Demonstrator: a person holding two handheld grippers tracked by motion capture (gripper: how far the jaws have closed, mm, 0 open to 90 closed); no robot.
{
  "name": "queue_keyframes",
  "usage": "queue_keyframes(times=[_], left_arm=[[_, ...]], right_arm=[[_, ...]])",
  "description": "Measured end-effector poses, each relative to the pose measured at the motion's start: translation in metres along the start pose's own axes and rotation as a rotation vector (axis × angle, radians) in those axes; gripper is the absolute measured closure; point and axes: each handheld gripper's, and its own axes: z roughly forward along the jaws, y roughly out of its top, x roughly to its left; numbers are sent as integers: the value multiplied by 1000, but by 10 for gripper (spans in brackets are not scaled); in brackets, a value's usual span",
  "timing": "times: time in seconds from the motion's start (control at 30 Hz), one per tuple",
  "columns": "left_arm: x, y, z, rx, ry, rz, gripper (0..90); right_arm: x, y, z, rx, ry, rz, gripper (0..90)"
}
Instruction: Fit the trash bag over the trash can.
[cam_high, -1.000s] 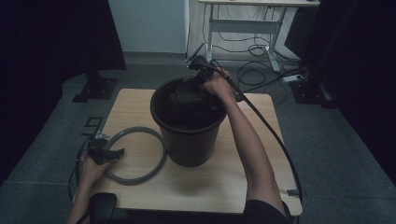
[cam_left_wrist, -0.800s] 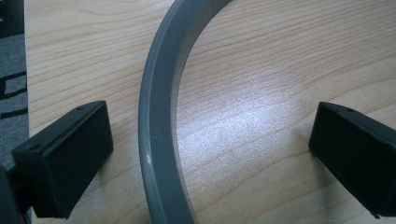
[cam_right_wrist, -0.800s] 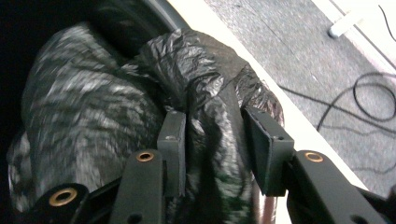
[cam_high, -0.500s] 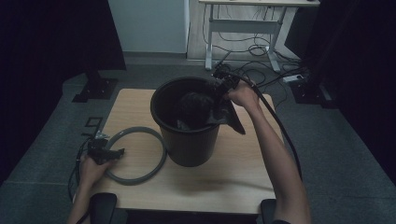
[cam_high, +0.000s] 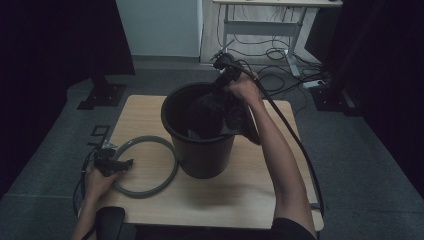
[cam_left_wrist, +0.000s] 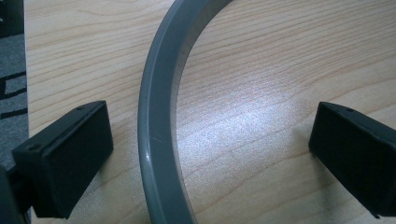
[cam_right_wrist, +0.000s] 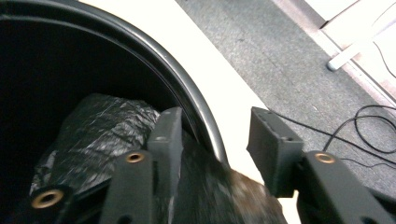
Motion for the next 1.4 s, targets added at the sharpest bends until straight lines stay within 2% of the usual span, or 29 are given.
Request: queue_keyframes(times=[0.07,0.17,0.5,0.7,0.87,1.07,1.13,1.17,1.27,1.4], left_arm=[[0,0,0,0,0,0,0],[0,0,0,0,-1,1,0],[0,0,0,2,-2,1,0],[0,0,0,2,-1,0,0],[-1,0,-1,2,0,0,0],[-1,-1,-1,1,-1,-1,0],[-1,-1,-1,1,-1,1,0],[-1,-1,-1,0,-3,1,0],[0,-2,-2,0,-13,12,0],[-1,-2,-3,5,-15,14,4]], right_arm=[[-1,1,7,30,-8,-10,585],[-7,-3,9,54,13,1,583],[-20,-42,-22,57,43,76,511],[-10,-66,-45,32,21,74,441],[2,-86,-63,3,26,107,385],[27,-100,-74,-10,20,127,323],[37,-101,-76,-5,37,120,296],[42,-101,-79,-21,51,109,294],[41,-97,-88,-59,53,90,269],[26,-98,-98,-87,26,113,265]])
